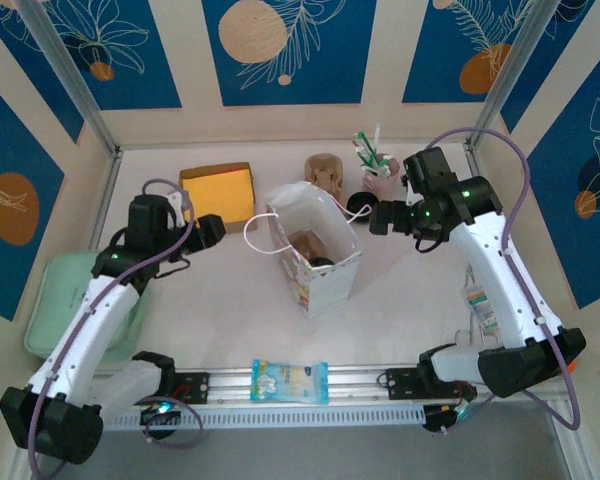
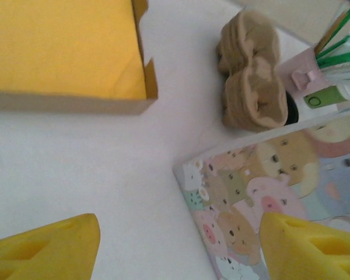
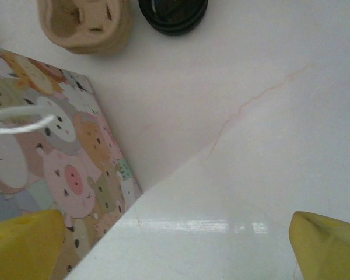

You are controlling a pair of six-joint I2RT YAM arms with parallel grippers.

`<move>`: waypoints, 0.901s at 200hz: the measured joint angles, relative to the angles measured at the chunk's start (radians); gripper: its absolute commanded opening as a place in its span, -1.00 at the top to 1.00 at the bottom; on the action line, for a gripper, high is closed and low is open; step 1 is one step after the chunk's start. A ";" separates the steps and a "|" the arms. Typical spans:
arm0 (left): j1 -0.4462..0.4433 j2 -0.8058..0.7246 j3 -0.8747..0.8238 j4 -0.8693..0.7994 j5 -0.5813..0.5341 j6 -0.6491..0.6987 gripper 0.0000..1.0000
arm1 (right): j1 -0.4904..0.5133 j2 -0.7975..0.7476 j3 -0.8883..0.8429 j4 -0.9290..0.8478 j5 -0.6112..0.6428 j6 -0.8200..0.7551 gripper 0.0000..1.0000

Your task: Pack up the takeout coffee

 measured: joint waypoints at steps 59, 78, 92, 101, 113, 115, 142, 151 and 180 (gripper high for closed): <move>-0.061 0.078 -0.153 0.178 0.082 -0.118 -0.40 | 0.006 -0.040 -0.159 0.060 -0.040 0.018 -0.98; -0.127 0.142 -0.154 0.235 0.083 -0.132 -0.40 | 0.037 -0.037 -0.195 0.078 -0.050 0.034 -0.98; -0.166 0.188 -0.154 0.272 0.082 -0.146 -0.40 | 0.061 -0.036 -0.209 0.090 -0.051 0.042 -0.98; -0.186 0.216 -0.153 0.291 0.082 -0.151 -0.40 | 0.075 -0.036 -0.216 0.098 -0.054 0.047 -0.99; -0.210 0.254 -0.145 0.311 0.082 -0.156 -0.39 | 0.097 -0.036 -0.221 0.109 -0.055 0.056 -0.98; -0.214 0.262 -0.142 0.313 0.081 -0.156 -0.38 | 0.101 -0.036 -0.222 0.113 -0.056 0.059 -0.98; -0.234 0.330 -0.099 0.344 0.079 -0.156 -0.38 | 0.151 -0.035 -0.248 0.149 -0.058 0.089 -0.98; -0.234 0.343 -0.084 0.350 0.076 -0.156 -0.37 | 0.166 -0.030 -0.259 0.162 -0.058 0.101 -0.98; -0.234 0.378 -0.034 0.367 0.075 -0.156 -0.36 | 0.195 0.012 -0.284 0.194 -0.058 0.133 -0.98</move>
